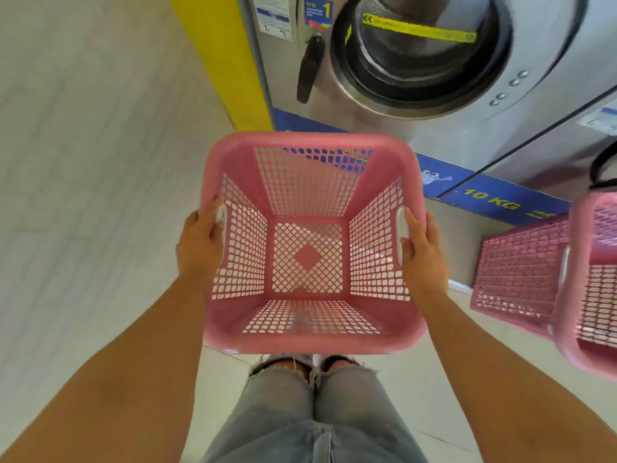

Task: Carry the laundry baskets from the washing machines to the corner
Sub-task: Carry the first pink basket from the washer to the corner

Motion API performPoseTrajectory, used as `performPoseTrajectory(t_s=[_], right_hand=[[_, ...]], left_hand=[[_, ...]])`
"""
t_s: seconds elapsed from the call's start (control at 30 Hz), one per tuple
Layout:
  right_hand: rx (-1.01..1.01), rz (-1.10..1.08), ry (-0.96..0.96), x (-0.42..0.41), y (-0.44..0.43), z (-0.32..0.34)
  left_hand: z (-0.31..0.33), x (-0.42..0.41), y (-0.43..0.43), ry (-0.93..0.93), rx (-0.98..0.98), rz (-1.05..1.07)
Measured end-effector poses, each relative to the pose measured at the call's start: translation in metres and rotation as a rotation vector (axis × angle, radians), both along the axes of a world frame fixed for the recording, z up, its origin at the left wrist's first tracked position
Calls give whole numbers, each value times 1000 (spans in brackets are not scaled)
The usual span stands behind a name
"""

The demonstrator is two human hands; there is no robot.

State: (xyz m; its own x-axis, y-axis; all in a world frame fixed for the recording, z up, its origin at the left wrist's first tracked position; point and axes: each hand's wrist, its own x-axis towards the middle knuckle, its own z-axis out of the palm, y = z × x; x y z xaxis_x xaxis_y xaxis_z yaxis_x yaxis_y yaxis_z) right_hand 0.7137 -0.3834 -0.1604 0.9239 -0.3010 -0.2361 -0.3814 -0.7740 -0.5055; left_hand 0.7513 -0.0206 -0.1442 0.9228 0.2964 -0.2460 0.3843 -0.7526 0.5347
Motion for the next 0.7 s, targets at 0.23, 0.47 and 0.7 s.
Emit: performPoseTrajectory(t_s=[0.23,0.47,0.7], right_hand=[[3,235,-19,-23,24,22],[-5,478,-22,-48,69,34],[-1,722,-38,-79,148,43]], left_hand=[[17,-109,20,-13,44,269],[34,-220,41,7,45,534],[38,-328,81,3,55,757]])
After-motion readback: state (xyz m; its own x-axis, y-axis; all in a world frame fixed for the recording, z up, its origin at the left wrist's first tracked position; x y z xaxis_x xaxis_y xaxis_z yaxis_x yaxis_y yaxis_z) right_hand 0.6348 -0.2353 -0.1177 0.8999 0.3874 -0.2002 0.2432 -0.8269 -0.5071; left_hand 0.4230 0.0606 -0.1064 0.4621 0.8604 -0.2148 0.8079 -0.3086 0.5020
